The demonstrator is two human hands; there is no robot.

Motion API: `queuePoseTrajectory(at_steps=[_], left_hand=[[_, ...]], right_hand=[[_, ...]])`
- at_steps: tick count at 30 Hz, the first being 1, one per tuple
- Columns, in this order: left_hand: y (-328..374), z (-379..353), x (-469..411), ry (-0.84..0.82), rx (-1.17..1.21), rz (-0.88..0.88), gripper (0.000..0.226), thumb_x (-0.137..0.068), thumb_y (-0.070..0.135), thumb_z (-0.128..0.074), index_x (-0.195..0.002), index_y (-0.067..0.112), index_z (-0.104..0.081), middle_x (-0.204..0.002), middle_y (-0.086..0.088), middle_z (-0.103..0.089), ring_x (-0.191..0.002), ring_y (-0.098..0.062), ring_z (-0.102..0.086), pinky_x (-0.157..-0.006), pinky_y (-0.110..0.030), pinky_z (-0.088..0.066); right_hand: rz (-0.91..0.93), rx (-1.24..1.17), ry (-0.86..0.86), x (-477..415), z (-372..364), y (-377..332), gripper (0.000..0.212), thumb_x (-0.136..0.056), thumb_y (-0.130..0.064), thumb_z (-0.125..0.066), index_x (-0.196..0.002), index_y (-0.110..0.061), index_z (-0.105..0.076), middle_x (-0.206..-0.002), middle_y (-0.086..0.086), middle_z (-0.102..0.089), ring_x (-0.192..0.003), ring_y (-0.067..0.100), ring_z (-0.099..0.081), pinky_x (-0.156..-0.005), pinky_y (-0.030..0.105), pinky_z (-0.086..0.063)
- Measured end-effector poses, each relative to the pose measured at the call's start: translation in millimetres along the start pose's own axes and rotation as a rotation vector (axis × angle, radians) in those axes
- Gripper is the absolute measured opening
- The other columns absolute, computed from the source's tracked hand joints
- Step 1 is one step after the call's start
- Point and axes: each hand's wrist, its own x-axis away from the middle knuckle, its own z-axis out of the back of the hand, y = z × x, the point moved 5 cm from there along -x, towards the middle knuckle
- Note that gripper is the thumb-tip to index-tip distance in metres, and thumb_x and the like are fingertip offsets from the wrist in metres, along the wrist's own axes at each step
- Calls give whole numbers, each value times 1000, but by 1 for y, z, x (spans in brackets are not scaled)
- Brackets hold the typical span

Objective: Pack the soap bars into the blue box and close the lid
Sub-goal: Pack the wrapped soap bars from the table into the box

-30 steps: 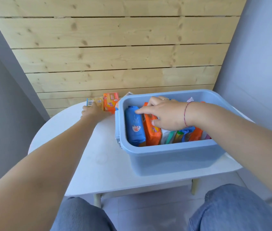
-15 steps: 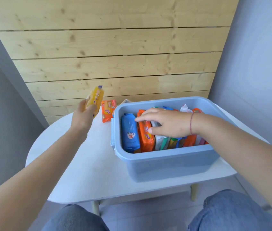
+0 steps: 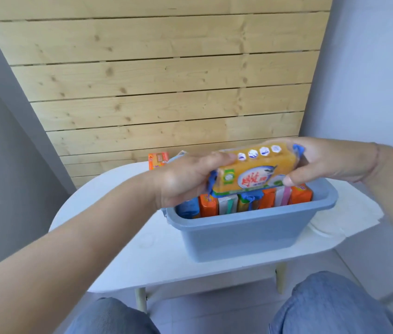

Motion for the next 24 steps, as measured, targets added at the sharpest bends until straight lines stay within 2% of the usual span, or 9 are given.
queuePoseTrajectory(at_steps=[2, 3, 6, 8, 10, 14, 17, 20, 24], left_hand=[[-7, -14, -12, -7, -54, 23, 33, -98, 26, -41, -122, 9, -57, -118, -12, -65, -106, -23, -61, -101, -31, -46], [-11, -19, -17, -9, -77, 31, 31, -99, 26, -41, -120, 11, -57, -117, -10, -65, -106, -21, -61, -100, -29, -47], [-14, -22, -29, 39, -188, 2, 24, -99, 19, -41, -100, 17, -65, -102, -2, -69, -90, -10, -65, -89, -21, -53], [-12, -19, -34, 56, -319, -23, 26, -98, 11, -44, -97, 16, -69, -97, 1, -70, -82, -4, -65, -80, -15, -52], [-13, -18, -37, 34, -414, -34, 22, -95, 10, -50, -106, 12, -70, -107, -4, -72, -95, -9, -66, -92, -19, -51], [-14, -19, -39, -9, -493, -37, 23, -94, 14, -56, -109, 9, -72, -113, -4, -73, -102, -9, -66, -96, -18, -50], [-8, -4, -35, 35, -467, -68, 24, -94, 13, -53, -107, 5, -71, -108, -7, -73, -98, -12, -68, -91, -20, -53], [3, 38, -26, 209, -366, -152, 23, -95, 12, -50, -101, 11, -72, -99, -6, -75, -89, -14, -70, -86, -24, -55], [3, 127, -10, 634, -162, -231, 28, -93, 5, -46, -87, 17, -70, -74, 2, -72, -63, -9, -62, -64, -18, -48]], right_hand=[[-18, 69, 59, 8, 7, 4, 43, -67, 2, -78, -104, -13, -61, -101, 1, -74, -94, 15, -69, -76, 23, -57], [-39, 111, 73, 11, 10, 8, 40, -65, -1, -79, -99, -12, -62, -98, 1, -75, -91, 14, -69, -73, 21, -56], [-140, 247, 88, 17, 17, 21, 44, -62, -13, -86, -99, -5, -64, -101, 11, -73, -90, 14, -68, -77, 26, -56], [-205, 341, 75, 17, 18, 30, 44, -62, -22, -82, -101, -12, -65, -105, 10, -70, -90, 14, -66, -84, 32, -52], [-229, 338, 41, 17, 16, 33, 36, -69, -20, -79, -101, -18, -64, -104, 4, -71, -90, 14, -65, -86, 31, -51], [-260, 423, 59, 12, 20, 27, 10, -80, -16, -72, -90, -15, -70, -74, -8, -72, -69, 4, -64, -71, 17, -52], [-304, 557, 61, 1, 15, 25, 7, -77, -16, -75, -80, -17, -69, -55, -14, -69, -52, -3, -60, -65, 18, -51], [-373, 882, 33, -11, 2, 29, 18, -75, -26, -75, -67, -26, -60, -55, -13, -61, -55, 0, -55, -64, 23, -48], [-444, 1217, 69, -22, -3, 17, 28, -71, -35, -74, -62, -24, -51, -69, -11, -57, -78, 13, -59, -57, 24, -39]])
